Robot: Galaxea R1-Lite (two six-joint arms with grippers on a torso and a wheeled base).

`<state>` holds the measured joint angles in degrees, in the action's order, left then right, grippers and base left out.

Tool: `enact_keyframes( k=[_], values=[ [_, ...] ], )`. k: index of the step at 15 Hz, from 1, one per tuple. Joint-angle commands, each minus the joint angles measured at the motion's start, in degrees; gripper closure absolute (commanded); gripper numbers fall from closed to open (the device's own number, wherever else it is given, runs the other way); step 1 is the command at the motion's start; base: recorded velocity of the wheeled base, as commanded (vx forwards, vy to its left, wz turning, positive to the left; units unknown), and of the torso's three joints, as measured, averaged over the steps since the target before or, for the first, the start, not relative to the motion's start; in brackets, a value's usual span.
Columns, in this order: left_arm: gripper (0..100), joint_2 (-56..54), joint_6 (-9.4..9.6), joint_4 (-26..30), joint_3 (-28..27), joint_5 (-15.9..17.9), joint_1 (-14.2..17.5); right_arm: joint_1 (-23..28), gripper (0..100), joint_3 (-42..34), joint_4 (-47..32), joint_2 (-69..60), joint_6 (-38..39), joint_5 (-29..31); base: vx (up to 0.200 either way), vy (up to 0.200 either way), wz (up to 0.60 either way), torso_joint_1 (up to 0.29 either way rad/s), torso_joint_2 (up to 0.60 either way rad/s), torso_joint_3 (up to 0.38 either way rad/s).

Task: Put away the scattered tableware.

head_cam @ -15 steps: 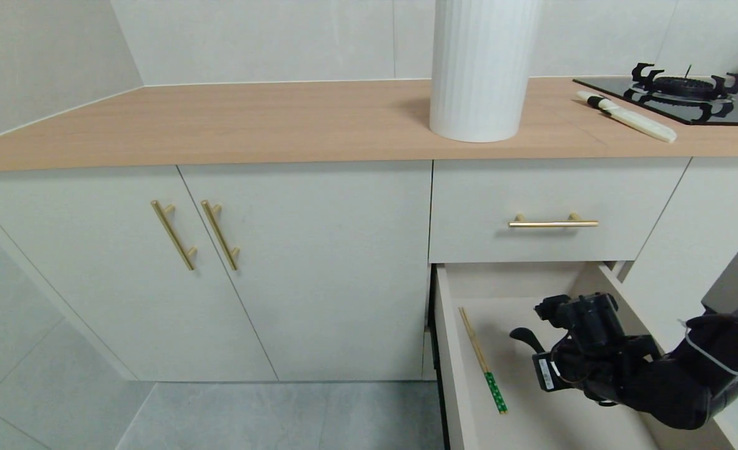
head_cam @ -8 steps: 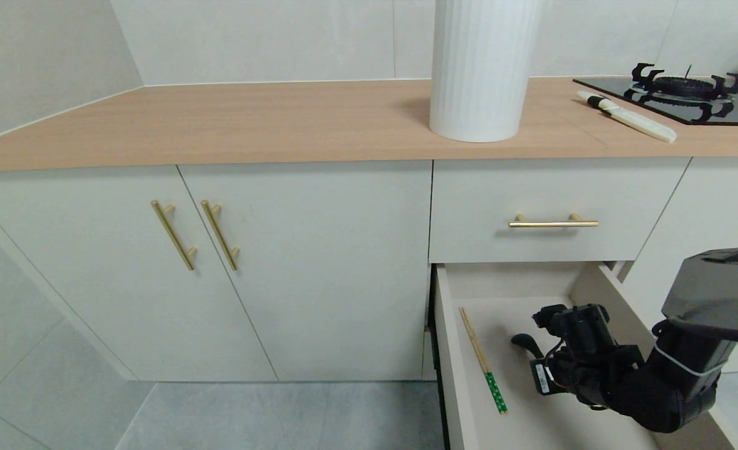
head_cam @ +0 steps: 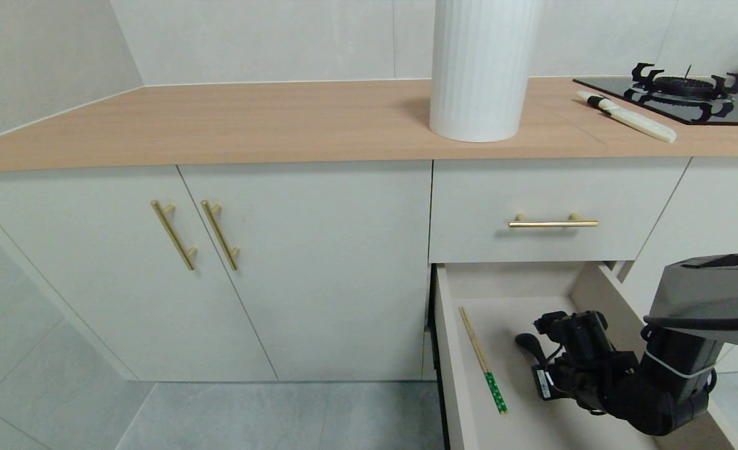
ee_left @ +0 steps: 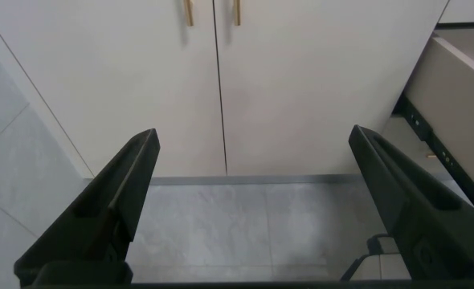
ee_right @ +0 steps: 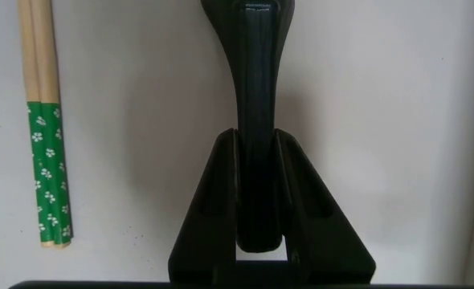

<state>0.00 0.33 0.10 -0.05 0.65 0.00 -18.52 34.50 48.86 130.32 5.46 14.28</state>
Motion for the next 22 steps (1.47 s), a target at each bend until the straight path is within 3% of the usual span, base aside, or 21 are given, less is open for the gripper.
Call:
enact_keyframes(
  k=[1, 3, 4, 12, 18, 22],
  values=[
    [0, 0.09, 0.02, -0.01, 0.05, 0.06, 0.0, -0.03, 100, -0.05, 0.01, 0.02, -0.01, 0.05, 0.0, 0.0, 0.0, 0.0, 0.0, 0.0],
    [0, 0.09, 0.02, -0.01, 0.05, -0.03, 0.0, -0.03, 100, -0.13, 0.01, 0.11, -0.1, 0.05, 0.0, 0.0, 0.0, 0.0, 0.0, 0.0],
    [0, 0.09, 0.02, -0.01, 0.05, 0.06, 0.0, -0.03, 0, -0.22, 0.01, 0.11, -0.1, 0.05, 0.0, 0.0, 0.0, 0.0, 0.0, 0.0],
    [0, 0.09, 0.02, -0.01, 0.05, -0.03, 0.0, -0.03, 0, -0.66, 1.85, -2.0, -0.01, 0.05, 0.0, 0.0, 0.0, 0.0, 0.0, 0.0],
    [0, 0.09, 0.02, -0.01, 0.05, -0.03, 0.0, 0.06, 0, -6.46, 0.8, -20.81, -0.45, -0.04, 0.0, 0.0, 0.0, 0.0, 0.0, 0.0],
    [0, 0.09, 0.02, -0.01, -0.04, -0.03, 0.0, -0.12, 0, -7.17, -16.87, -39.88, -0.36, -0.56, 0.0, 0.0, 0.0, 0.0, 0.0, 0.0]
  ],
)
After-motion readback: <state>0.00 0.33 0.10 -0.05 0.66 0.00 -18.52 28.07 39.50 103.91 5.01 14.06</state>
